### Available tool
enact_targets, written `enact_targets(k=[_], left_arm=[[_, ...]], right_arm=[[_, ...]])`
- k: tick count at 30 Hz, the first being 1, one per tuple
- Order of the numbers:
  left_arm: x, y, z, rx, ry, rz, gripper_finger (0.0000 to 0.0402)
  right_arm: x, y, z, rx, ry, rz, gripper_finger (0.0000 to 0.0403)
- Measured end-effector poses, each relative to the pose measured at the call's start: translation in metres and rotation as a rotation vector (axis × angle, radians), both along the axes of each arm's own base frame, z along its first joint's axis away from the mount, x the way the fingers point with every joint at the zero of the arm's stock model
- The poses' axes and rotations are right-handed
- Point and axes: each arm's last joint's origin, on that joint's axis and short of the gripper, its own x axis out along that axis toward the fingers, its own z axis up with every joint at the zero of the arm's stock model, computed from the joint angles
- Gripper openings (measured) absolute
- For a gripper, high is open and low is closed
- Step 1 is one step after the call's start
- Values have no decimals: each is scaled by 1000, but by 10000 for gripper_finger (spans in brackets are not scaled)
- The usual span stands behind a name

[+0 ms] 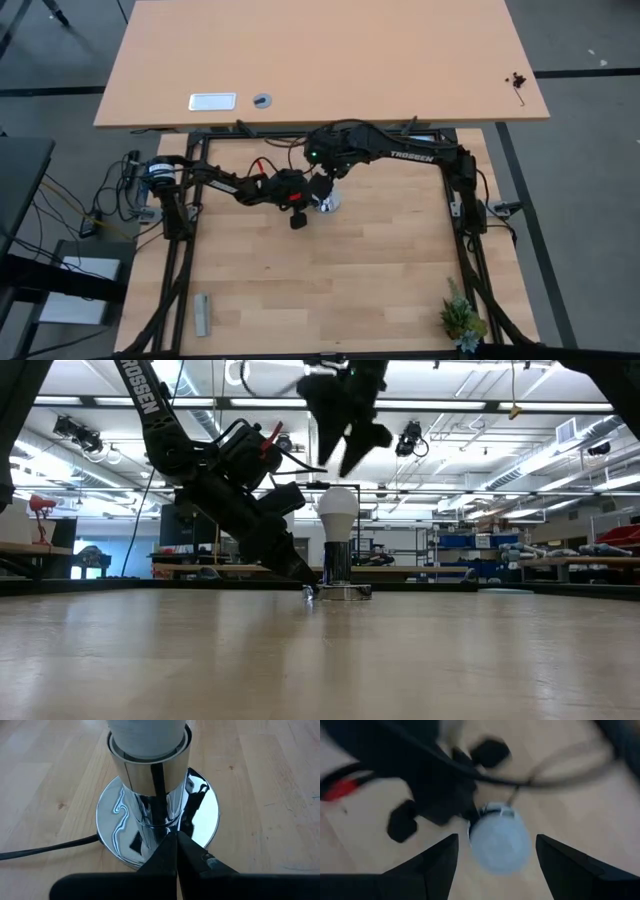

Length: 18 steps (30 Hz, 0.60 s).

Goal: Screw lightbulb
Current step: Remove the lightbulb from the lamp socket

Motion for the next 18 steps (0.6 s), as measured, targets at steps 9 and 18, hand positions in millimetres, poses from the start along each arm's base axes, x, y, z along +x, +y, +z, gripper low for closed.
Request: enact_targets(k=[9, 18], left_arm=[[0, 0, 0, -6, 0, -6, 1], [0, 0, 0, -9, -2, -11, 1]], right_arm=[[2, -15, -33, 54, 78, -76, 272], [2, -19, -34, -68, 118, 310, 227]])
